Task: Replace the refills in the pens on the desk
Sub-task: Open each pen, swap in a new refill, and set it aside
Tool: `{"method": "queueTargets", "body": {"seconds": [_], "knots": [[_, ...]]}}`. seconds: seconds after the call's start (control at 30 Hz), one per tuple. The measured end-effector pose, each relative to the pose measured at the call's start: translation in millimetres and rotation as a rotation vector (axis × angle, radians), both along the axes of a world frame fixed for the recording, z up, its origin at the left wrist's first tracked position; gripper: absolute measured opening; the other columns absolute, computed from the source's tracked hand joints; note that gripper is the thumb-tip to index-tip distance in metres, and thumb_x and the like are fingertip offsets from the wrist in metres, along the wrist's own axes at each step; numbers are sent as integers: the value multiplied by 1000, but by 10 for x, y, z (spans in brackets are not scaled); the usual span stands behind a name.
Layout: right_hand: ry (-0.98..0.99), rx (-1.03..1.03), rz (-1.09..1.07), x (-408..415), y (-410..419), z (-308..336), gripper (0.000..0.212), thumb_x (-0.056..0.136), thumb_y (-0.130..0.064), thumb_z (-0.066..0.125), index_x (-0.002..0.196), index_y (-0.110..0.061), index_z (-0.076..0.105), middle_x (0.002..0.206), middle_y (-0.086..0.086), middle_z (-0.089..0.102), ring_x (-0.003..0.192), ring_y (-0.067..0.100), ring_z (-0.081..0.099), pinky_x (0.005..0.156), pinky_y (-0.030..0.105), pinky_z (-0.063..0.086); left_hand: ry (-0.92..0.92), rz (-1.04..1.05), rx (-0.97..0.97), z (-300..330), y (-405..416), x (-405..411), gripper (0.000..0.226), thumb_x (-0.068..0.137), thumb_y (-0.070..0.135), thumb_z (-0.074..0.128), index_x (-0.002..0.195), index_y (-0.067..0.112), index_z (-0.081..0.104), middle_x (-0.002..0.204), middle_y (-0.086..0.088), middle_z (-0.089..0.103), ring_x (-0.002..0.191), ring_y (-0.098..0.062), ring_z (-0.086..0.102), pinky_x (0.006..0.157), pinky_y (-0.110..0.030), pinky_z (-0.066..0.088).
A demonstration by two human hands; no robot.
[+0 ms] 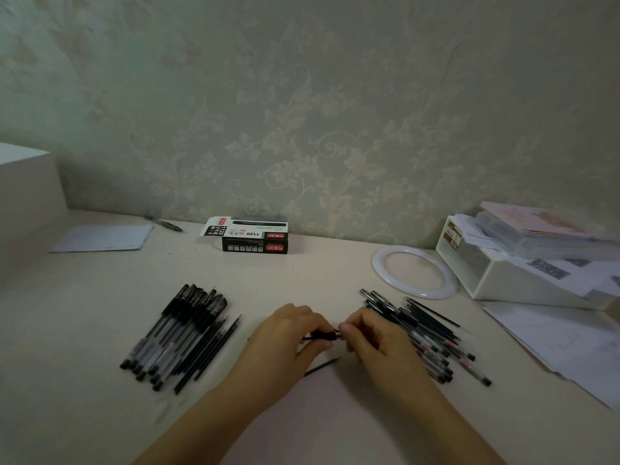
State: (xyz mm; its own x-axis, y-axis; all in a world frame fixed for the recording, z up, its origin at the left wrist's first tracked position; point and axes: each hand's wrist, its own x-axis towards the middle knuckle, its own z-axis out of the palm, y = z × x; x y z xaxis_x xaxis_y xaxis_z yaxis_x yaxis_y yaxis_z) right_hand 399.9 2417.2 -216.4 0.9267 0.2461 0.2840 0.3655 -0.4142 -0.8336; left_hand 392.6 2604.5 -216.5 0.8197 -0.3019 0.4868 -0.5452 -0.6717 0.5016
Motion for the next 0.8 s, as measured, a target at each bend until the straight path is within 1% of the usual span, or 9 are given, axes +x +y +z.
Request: {"method": "queueTargets", "body": {"seconds": [0.13,0.23,0.33,0.4,0.47,0.57,0.63,0.73,0.8], "knots": [[-10,19,-53,-11,45,-4,20,95,-29,61,76,-24,63,68,-6,64,59,3,54,58,19,44,-19,25,-5,11,-11,0,9,88,32,67,97,31,70,86,17,61,85,-3,50,75,-25,46],[-57,28,-171,20,-1,-4,16,95,-34,59,82,-28,65,73,-5,66,68,7,60,59,18,47,50,4,26,-15,8,2,13,87,46,64,97,37,64,85,21,56,86,1,49,75,-22,45],[-162,-159,-283,83,-126,-40,10,88,-34,69,85,-27,64,80,-13,60,79,-3,56,65,8,42,154,-21,138,-53,47,6,33,73,63,67,93,38,59,81,21,49,83,5,46,67,-17,40],[-178,-290,-279,108,-156,-88,15,83,-36,74,89,-26,65,88,-15,55,82,-5,53,68,8,40,215,-17,187,-48,57,8,40,66,65,70,92,37,57,80,19,48,78,4,47,61,-16,38],[-176,-358,-264,115,-137,-135,21,80,-37,77,91,-23,66,93,-14,54,84,-3,53,72,13,42,238,6,203,-28,59,10,34,68,57,75,87,36,56,78,18,48,72,1,48,56,-17,35],[-180,-403,-238,109,-105,-174,18,82,-35,76,91,-21,67,96,-12,52,89,4,54,78,22,46,205,71,251,18,103,22,17,79,33,73,88,34,58,79,17,46,69,0,44,54,-15,29],[-192,-409,-217,102,-103,-187,13,84,-32,74,89,-22,67,95,-14,51,89,3,53,78,19,43,187,121,258,45,157,33,17,81,22,71,90,31,60,78,16,44,70,-1,42,57,-18,33],[-200,-422,-202,86,-85,-194,7,88,-26,70,87,-25,63,91,-18,50,84,0,49,72,15,38,152,227,278,73,218,42,19,84,18,69,93,31,59,81,15,41,74,-5,44,59,-21,35],[-176,-361,-204,84,-71,-182,13,89,-17,68,85,-27,61,86,-18,55,80,2,51,69,15,39,126,287,306,75,238,48,21,86,15,67,97,31,58,87,15,43,80,-7,49,59,-19,34]]}}
